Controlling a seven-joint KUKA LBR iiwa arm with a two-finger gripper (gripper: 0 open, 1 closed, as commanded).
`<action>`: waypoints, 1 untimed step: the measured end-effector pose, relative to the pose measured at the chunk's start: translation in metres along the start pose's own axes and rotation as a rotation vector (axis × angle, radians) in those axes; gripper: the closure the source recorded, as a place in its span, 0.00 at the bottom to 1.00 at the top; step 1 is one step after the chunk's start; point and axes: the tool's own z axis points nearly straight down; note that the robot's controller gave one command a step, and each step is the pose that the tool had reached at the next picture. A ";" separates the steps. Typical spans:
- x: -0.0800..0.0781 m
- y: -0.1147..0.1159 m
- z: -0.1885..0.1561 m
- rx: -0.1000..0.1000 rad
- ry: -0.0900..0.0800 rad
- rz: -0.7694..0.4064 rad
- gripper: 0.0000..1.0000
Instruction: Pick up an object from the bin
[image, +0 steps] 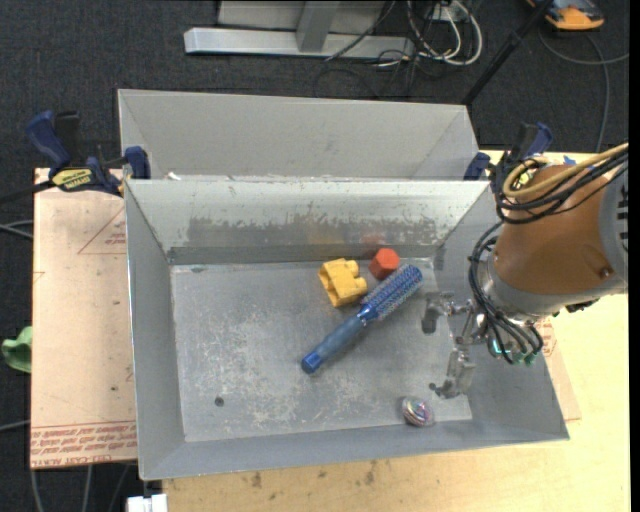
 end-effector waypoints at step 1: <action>-0.071 0.081 0.089 0.000 -0.012 -0.330 0.00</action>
Offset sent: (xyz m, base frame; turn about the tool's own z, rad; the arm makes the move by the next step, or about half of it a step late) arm 0.0697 0.0786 -0.0884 -0.3300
